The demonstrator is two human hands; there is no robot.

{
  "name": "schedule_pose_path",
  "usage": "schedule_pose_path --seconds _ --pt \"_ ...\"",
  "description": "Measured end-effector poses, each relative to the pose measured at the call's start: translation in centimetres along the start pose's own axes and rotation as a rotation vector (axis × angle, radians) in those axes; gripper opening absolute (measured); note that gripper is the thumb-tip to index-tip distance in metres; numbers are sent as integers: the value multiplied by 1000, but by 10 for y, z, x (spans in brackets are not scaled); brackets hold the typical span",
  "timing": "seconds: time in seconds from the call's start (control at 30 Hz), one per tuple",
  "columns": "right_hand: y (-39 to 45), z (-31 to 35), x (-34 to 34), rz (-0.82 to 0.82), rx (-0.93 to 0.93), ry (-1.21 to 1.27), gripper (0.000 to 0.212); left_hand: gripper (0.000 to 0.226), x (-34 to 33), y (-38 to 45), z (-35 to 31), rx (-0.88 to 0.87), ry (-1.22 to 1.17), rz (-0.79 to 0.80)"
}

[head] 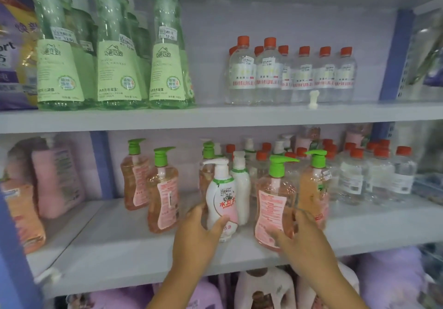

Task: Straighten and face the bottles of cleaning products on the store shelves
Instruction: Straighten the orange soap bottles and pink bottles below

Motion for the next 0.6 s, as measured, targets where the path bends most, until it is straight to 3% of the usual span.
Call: schedule_pose_path --seconds 0.13,0.33,0.47,0.6 --pt "4 -12 7 63 61 68 34 47 -28 -2 -12 -17 -4 51" --pt "8 1 -11 190 180 132 35 40 -40 -6 -11 94 -29 37" --pt "-1 27 -43 283 245 214 37 26 7 -40 5 159 -107 -112" --pt "-10 64 -85 330 295 313 52 27 98 -90 14 143 -146 -316"
Point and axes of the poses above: each hand's wrist, its own y-axis towards the middle knuckle, its own x-axis out of the back of the hand, z = x × y, the point moved 9 cm from there along y, towards the middle knuckle, and after that the axes turned 6 degrees about x, right-handed, at the moved point
